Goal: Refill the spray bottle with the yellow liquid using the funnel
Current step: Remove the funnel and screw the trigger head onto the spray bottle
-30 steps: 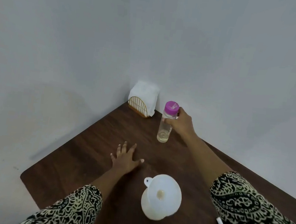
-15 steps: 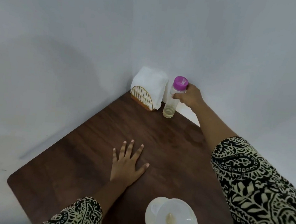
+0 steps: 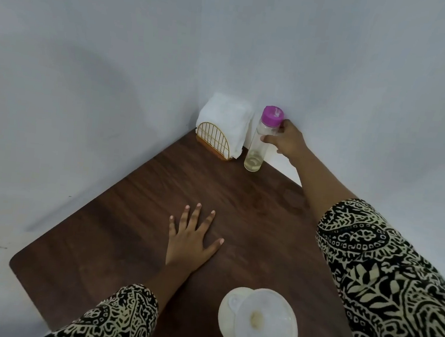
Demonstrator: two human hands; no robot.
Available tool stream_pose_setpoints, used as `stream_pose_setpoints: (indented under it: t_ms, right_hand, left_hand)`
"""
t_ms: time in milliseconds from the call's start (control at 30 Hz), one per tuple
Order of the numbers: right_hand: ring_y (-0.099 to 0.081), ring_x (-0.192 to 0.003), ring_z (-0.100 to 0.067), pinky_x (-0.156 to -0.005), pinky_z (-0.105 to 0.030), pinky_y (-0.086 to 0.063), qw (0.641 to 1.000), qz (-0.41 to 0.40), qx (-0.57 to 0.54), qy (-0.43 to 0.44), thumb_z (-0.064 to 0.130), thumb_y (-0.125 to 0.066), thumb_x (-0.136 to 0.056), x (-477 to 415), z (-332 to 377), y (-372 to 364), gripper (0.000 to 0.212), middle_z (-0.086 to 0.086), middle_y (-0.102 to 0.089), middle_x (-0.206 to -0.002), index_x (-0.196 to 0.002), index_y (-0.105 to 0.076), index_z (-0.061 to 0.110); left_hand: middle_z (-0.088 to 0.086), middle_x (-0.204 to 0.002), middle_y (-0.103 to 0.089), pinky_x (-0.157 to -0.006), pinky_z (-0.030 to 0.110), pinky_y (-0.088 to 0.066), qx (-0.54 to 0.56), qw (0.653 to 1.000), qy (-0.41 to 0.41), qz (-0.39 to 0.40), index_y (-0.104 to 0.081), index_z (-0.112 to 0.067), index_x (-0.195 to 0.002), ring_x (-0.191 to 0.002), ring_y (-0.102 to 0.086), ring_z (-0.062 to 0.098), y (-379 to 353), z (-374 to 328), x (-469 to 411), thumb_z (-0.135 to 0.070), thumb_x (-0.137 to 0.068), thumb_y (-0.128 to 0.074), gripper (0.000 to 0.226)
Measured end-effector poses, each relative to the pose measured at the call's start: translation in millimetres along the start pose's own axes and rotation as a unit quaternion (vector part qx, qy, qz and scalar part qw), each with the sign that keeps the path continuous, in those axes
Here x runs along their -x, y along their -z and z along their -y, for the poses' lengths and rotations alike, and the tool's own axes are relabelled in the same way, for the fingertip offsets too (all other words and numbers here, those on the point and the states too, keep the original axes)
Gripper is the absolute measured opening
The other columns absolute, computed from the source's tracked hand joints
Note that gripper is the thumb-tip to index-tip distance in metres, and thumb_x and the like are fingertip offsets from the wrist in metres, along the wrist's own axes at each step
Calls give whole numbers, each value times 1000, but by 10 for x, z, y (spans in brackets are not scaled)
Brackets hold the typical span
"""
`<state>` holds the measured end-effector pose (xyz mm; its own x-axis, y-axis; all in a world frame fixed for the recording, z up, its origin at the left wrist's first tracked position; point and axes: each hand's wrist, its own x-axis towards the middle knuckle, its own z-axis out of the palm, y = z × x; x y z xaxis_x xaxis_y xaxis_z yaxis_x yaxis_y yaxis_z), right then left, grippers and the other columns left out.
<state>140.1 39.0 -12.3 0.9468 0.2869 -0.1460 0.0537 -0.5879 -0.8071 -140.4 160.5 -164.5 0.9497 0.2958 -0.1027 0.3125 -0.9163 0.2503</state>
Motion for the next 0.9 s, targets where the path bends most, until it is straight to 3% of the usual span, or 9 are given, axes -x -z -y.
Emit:
stream_pose_setpoints:
  t_ms: [67, 200, 300, 333, 400, 500, 567, 700, 900]
  right_hand:
    - [-53, -100, -19, -85, -35, -46, 1000, 8, 12, 0, 24, -79, -72, 39, -5, 38, 60, -6, -57, -121, -123, -50, 10]
    - [-56, -111, -22, -95, -38, -48, 999, -8, 51, -15, 28, -76, -77, 269, 20, 170, 59, -5, -58, -123, -128, -51, 10]
    - [-59, -99, -15, -88, -33, -50, 997, -46, 44, 41, 20, -68, -83, 680, 171, 294, 31, 1, -63, -107, -113, -61, 16]
    - [-59, -94, -11, -83, -29, -48, 997, -17, 38, 71, 16, -65, -85, 886, 240, 320, 22, 5, -64, -101, -106, -64, 20]
    - [-62, -92, -10, -82, -27, -47, 984, 124, 28, 125, 15, -61, -86, 1341, 368, 339, 19, 7, -66, -101, -100, -65, 26]
    - [-60, -110, -11, -96, -27, -47, 901, 404, 57, 147, 13, -58, -91, 1991, 433, 332, 25, 2, -65, -117, -114, -64, 21]
    - [-56, -116, -8, -102, -28, -43, 849, 495, 111, 147, 11, -55, -94, 2247, 378, 303, 29, 3, -62, -125, -122, -60, 16]
    - [-53, -119, -5, -103, -31, -43, 825, 532, 132, 139, 16, -57, -93, 2493, 293, 226, 34, 10, -58, -131, -126, -58, 23]
    - [-54, -112, -5, -92, -20, -45, 819, 524, 175, 153, 18, -56, -94, 2612, 290, 98, 29, 11, -58, -124, -123, -61, 19]
  left_hand:
    - [0, -162, -10, -115, 56, 1, -1, 1000, 2, 2, -13, -43, -150, -149, -1, 27, 10, -6, -10, -77, -82, -20, 76]
    - [-1, -162, -9, -115, 56, 1, 8, 1000, 7, 9, -12, -44, -150, -149, 0, 26, 3, -2, 0, -78, -80, -19, 78]
    - [-4, -162, -8, -115, 55, 4, 16, 999, 4, 33, -16, -43, -150, -149, 2, 24, 52, 7, -10, -78, -75, -14, 83]
    - [-6, -162, -10, -115, 54, 5, 49, 998, -4, 43, -20, -42, -149, -149, 1, 21, 93, 23, 0, -77, -73, -14, 85]
    - [-10, -159, -20, -117, 51, 3, 203, 977, -33, 58, -31, -41, -146, -149, -5, 15, 211, 93, 80, -74, -73, -22, 81]
    - [-17, -156, -21, -120, 41, -11, 340, 928, -112, 101, -28, -55, -140, -147, -6, 7, 422, 185, 491, -71, -79, -43, 65]
    - [-20, -155, -22, -119, 35, -15, 355, 912, -152, 138, -21, -66, -137, -146, -9, 2, 524, 156, 837, -76, -77, -48, 66]
    - [-37, -148, -14, -113, 22, -18, 345, 904, -198, 158, -10, -69, -136, -140, -10, -12, 621, -157, 1246, -68, -75, -63, 81]
    - [-27, -135, -34, -99, 14, -35, 432, 883, -73, 168, -23, -58, -128, -125, -40, 0, 541, -620, 1451, -49, -70, -80, 81]
